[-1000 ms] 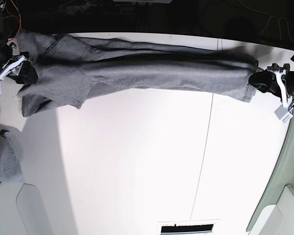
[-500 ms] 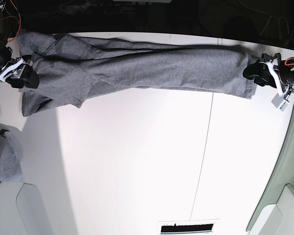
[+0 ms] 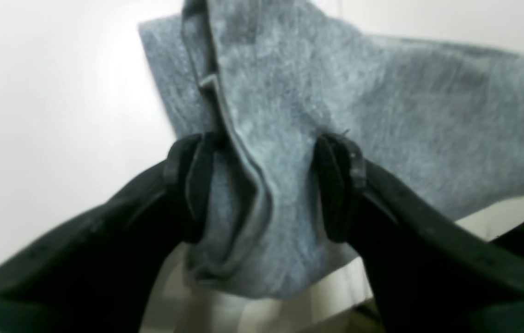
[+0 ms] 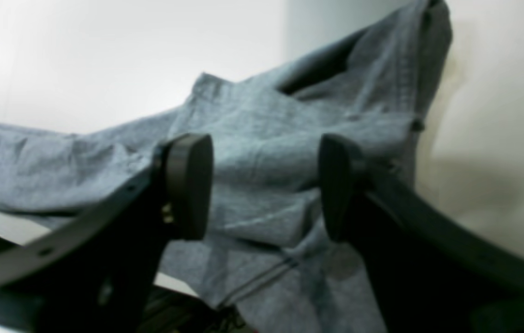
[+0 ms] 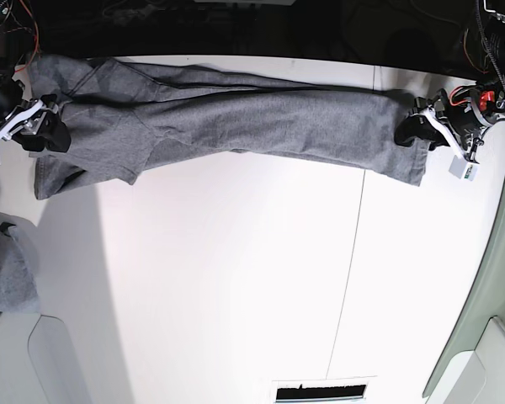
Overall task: Layout the t-shirt on the table in an organized manner, then fold the t-shirt properly
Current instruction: 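Carry the strip's end with the left gripper toward the right gripper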
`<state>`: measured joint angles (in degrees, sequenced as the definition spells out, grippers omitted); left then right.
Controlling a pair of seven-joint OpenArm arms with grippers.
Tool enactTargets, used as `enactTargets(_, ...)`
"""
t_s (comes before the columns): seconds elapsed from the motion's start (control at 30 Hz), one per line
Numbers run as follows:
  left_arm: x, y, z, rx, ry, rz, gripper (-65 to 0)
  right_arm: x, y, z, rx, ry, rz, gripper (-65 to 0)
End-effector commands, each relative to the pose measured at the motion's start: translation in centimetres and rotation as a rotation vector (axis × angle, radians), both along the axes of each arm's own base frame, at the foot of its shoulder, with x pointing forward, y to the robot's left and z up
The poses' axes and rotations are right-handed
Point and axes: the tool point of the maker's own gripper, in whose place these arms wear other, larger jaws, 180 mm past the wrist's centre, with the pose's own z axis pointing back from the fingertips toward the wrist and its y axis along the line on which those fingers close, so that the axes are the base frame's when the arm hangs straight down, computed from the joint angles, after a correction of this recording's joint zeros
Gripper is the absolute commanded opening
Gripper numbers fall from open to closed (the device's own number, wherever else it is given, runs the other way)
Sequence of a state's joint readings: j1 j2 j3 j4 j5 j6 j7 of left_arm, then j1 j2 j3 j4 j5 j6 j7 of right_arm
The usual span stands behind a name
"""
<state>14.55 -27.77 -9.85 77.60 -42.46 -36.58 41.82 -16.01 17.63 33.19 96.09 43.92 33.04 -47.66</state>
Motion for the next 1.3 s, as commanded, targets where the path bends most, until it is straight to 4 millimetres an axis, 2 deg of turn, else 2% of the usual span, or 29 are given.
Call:
enactTargets(0.0,-0.3,-0.2,-0.3,0.018,0.020,-0.020,-40.3,0.7,-0.4,1.2,-0.005,-0.045,0.001,-29.2)
enactTargets(0.07,-0.4,-0.9,-0.8,0.021,0.017,-0.023,-58.7,0.8,-0.4,1.2,-0.005,-0.047,0.001,-29.2)
enactTargets(0.1,-0.4,-1.1,-0.9,0.028,0.012,-0.025,-65.0,0.8,-0.4,1.2,-0.005,-0.048,0.000,-29.2)
enactTargets(0.27,1.0,-0.3,0.0,0.045,-0.057,-0.013,-65.0,0.8,-0.4,1.3,-0.005,-0.051,-0.001,-29.2)
enactTargets(0.53,6.3,5.1,4.2,0.160,-0.157,0.051,-65.0,0.8,-0.6,1.3,-0.009,-0.051,-0.004,-29.2)
enactTargets(0.73,9.1,8.1,7.4,0.252,-0.193,0.039,-65.0,0.9,-0.6,1.4,-0.009,-0.055,-0.005,-29.2)
enactTargets(0.8,9.5,8.2,8.4,0.275,-0.201,0.029,-65.0,0.8,-0.6,1.3,-0.013,-0.051,-0.005,-29.2)
enactTargets(0.9,9.7,5.6,10.5,0.268,-0.257,-0.041,-65.0,0.8,-0.8,1.1,-0.025,-0.045,-0.004,-29.2)
enactTargets(1.0,9.3,0.6,12.9,0.217,-0.353,-0.134,-65.0,0.8,-0.8,1.2,-0.024,-0.049,-0.005,-29.2)
enactTargets(1.07,8.3,-2.7,13.6,0.187,-0.383,-0.199,-65.0,0.7,-0.8,1.1,-0.032,-0.044,-0.005,-29.2)
enactTargets(1.17,6.5,-7.8,13.4,0.105,-0.397,-0.282,-65.0,0.5,-1.3,0.6,-0.068,-0.025,-0.002,-29.2)
enactTargets(1.27,5.7,-12.8,12.0,0.038,-0.400,-0.340,-65.0,0.6,-1.4,0.7,-0.077,-0.029,-0.005,-29.2)
